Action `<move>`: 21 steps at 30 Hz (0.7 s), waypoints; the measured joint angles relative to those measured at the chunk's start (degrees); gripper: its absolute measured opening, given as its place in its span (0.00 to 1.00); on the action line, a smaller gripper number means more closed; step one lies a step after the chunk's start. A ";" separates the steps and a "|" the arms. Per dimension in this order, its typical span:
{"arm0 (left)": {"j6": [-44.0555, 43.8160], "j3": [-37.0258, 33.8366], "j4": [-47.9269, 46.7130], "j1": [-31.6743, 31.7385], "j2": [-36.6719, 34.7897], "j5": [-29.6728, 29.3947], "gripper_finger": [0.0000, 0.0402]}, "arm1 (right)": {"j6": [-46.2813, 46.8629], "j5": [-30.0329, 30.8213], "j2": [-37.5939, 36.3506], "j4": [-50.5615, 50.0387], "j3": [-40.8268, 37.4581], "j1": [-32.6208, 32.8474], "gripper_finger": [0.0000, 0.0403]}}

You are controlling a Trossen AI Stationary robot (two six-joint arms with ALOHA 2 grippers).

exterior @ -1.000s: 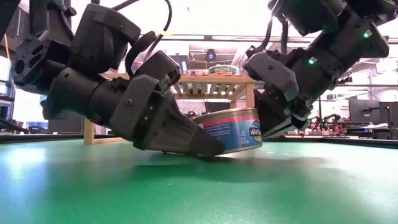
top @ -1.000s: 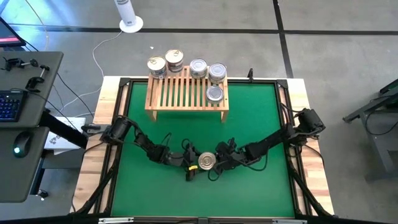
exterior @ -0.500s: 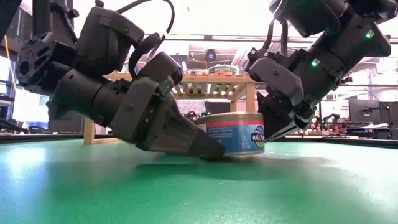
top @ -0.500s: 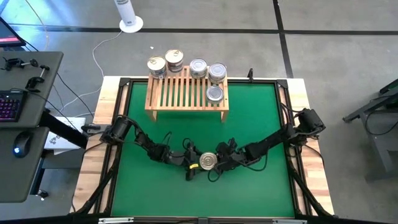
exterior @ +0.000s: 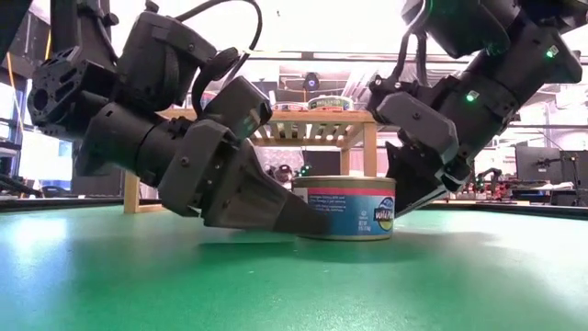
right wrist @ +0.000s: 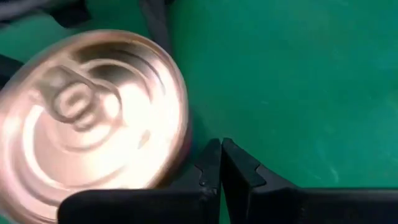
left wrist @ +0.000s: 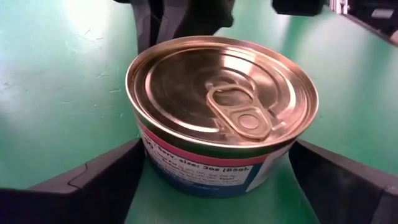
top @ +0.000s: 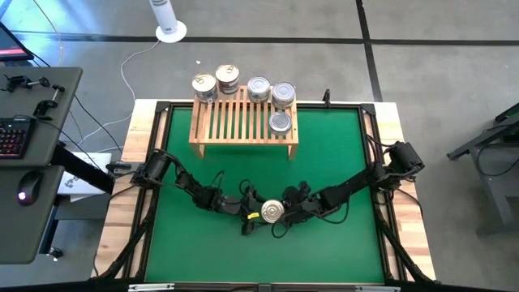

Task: Stack canned seafood by type on shelf
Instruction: Put the blue pink tuna can on the shelf

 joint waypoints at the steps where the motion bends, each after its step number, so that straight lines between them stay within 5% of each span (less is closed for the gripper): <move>1: 0.69 -0.02 -0.45 -0.12 -0.23 0.06 0.97 | 0.52 -0.01 -0.02 -0.90 0.00 0.03 0.00; 21: 4.63 2.84 4.84 -2.05 1.16 -4.97 0.97 | 4.86 1.85 -0.15 -4.02 0.11 1.86 0.00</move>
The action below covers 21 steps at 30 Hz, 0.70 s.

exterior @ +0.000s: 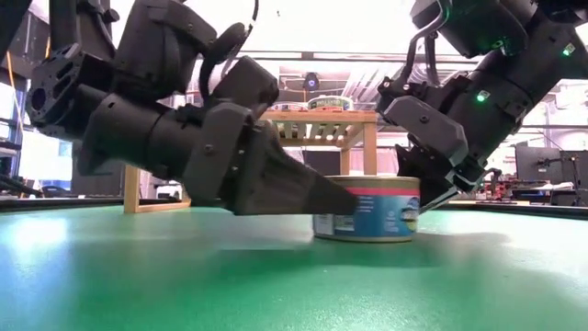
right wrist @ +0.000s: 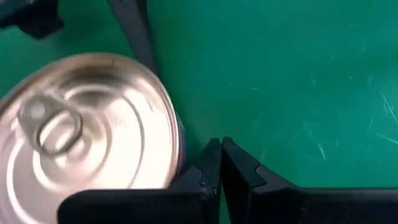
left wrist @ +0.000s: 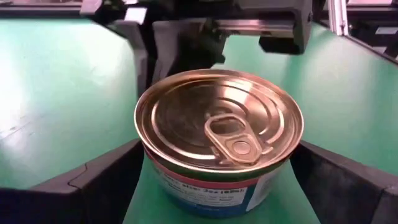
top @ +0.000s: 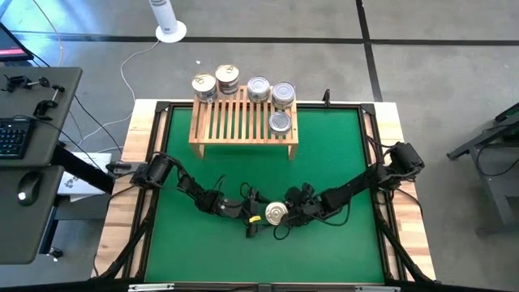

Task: Stack canned seafood by type on shelf
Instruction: Put the blue pink tuna can on the shelf

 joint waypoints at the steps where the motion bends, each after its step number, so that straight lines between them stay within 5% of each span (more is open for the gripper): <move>1: 0.06 0.68 0.08 0.00 0.50 0.00 0.97 | 0.52 0.06 0.01 0.17 0.00 0.00 0.00; 11: 0.54 3.91 -0.06 0.39 3.08 0.47 0.97 | 0.50 0.66 0.12 3.53 -0.13 -0.13 0.00; 21: 0.56 3.89 -1.23 0.40 3.08 -1.33 0.97 | 4.69 6.50 -10.34 -13.80 -0.11 3.44 0.00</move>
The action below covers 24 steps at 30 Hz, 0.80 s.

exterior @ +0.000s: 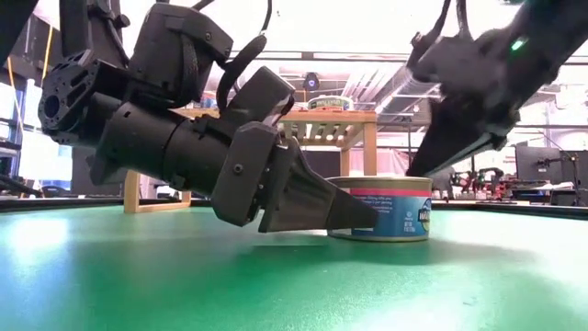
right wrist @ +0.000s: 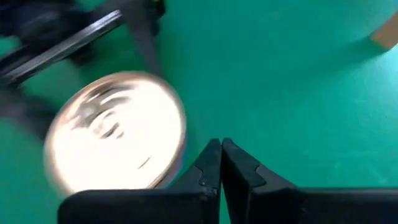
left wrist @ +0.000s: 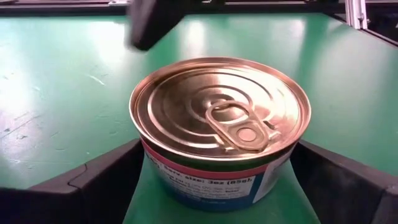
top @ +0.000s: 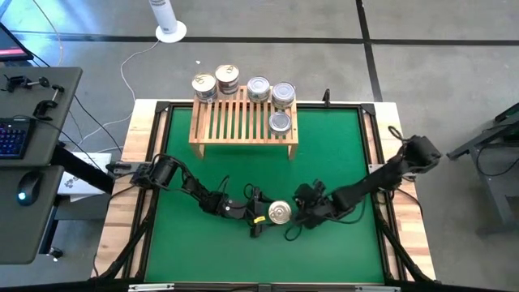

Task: Stack canned seafood by type on shelf
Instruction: Put the blue pink tuna can on the shelf

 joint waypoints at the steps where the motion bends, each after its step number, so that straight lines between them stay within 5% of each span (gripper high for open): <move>1: -0.01 0.00 0.01 -0.01 0.00 0.00 0.97 | -0.04 -1.20 -0.80 -0.36 0.00 0.49 0.00; 6: 0.01 0.00 0.40 -0.03 0.00 0.04 0.97 | -0.43 -5.79 0.14 2.21 0.00 1.56 0.00; 24: 0.93 -3.36 9.12 0.98 0.09 3.41 0.97 | 2.44 -5.33 4.72 8.73 -0.07 0.63 0.00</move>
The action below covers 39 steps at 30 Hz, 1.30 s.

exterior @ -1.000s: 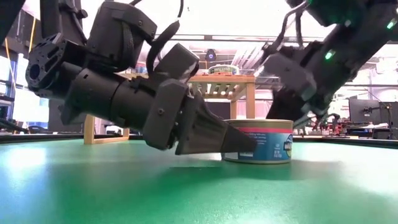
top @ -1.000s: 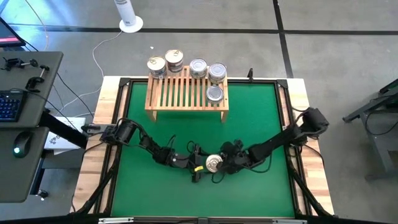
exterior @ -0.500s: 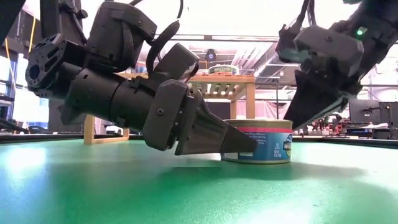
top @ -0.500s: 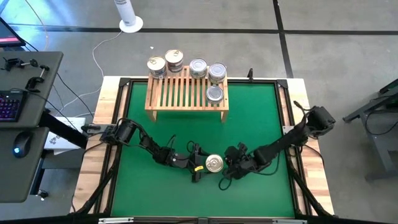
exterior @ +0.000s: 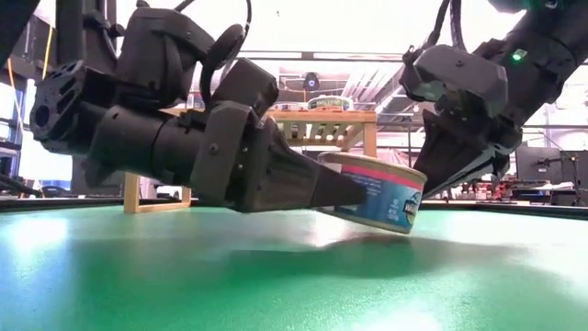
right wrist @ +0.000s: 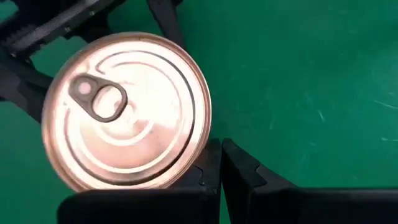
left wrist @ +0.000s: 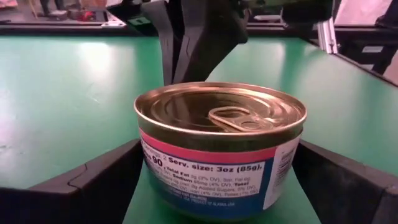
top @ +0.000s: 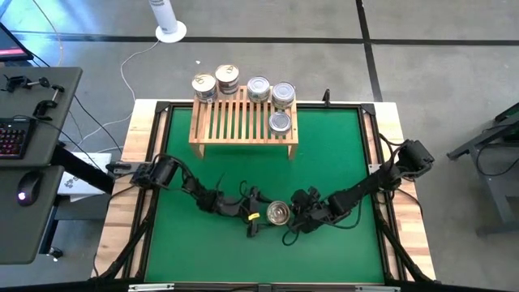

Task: Stack canned seafood by type on shelf
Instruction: Put the blue pink tuna can on the shelf

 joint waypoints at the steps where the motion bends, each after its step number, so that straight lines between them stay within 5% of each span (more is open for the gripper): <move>1: 0.06 -0.18 0.03 -0.39 0.00 -0.66 0.97 | 0.54 -0.02 0.00 0.22 0.00 0.00 0.00; 12: 2.19 -2.64 -0.33 -5.75 -0.11 -10.13 0.97 | 3.88 -1.09 0.01 2.61 0.02 0.04 0.00; 25: -1.69 -3.83 -1.00 -5.92 -0.13 -7.97 0.97 | 0.86 -1.65 0.02 2.72 0.02 0.04 0.00; 39: -3.51 -7.19 -0.45 -10.28 -3.06 -17.07 0.97 | 1.00 -1.08 0.02 3.35 0.07 0.33 0.00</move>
